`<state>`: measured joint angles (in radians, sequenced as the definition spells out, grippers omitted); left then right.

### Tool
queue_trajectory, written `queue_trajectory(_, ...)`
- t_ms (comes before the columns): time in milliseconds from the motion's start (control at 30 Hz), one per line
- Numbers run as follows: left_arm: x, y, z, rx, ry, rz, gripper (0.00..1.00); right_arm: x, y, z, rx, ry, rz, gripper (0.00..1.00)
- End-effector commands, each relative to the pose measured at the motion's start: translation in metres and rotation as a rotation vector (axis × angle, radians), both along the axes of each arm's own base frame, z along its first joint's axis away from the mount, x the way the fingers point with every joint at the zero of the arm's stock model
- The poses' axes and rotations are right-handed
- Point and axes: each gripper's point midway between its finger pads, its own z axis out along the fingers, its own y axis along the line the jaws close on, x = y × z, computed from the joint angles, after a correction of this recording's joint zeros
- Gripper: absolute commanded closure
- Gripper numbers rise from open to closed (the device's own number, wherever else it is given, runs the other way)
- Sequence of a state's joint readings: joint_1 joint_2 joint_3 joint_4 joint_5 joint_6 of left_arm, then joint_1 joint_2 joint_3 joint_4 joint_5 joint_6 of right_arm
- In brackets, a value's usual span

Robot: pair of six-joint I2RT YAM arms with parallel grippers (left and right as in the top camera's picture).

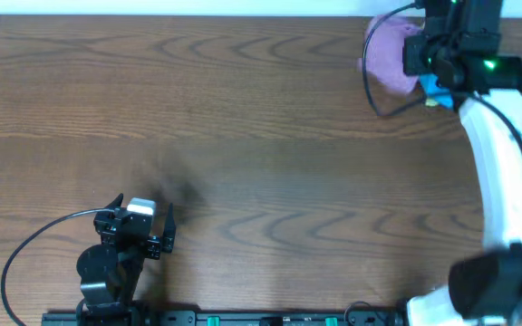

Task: Fold the cloth
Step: 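Grasp the purple towel on top of the pile with the right gripper, then lift the purple towel and drag it to the table center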

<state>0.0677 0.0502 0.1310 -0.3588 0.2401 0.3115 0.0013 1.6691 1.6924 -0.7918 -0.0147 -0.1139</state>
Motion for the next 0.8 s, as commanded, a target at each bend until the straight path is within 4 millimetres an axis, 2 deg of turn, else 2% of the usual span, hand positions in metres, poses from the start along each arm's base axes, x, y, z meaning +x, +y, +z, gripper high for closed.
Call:
queue_trajectory(0, -0.001, -0.002, -0.009, -0.008, 0.018, -0.011, 0.05, -0.026, 0.029, 0.008, 0.071, 0.042, 0.101, 0.98)
queue_trajectory(67, -0.001, -0.002, -0.009, -0.008, 0.018, -0.011, 0.05, -0.046, 0.054, 0.008, 0.125, 0.091, 0.181, 0.98)
queue_trajectory(200, -0.001, -0.002, -0.009, -0.008, 0.019, -0.011, 0.05, -0.07, 0.102, 0.003, 0.194, 0.159, 0.327, 0.98)
queue_trajectory(233, -0.001, -0.002, -0.009, -0.008, 0.018, -0.011, 0.05, -0.078, 0.12, 0.002, 0.208, 0.179, 0.38, 0.98)
queue_trajectory(433, -0.001, -0.002, -0.009, -0.008, 0.018, -0.011, 0.05, -0.122, 0.196, -0.003, 0.196, 0.249, 0.589, 0.98)
queue_trajectory(567, -0.001, -0.002, -0.009, -0.008, 0.018, -0.011, 0.05, -0.15, 0.234, -0.005, 0.184, 0.28, 0.7, 0.99)
queue_trajectory(767, -0.001, -0.002, -0.009, -0.008, 0.018, -0.011, 0.05, -0.186, 0.269, 0.006, 0.227, 0.291, 0.802, 0.99)
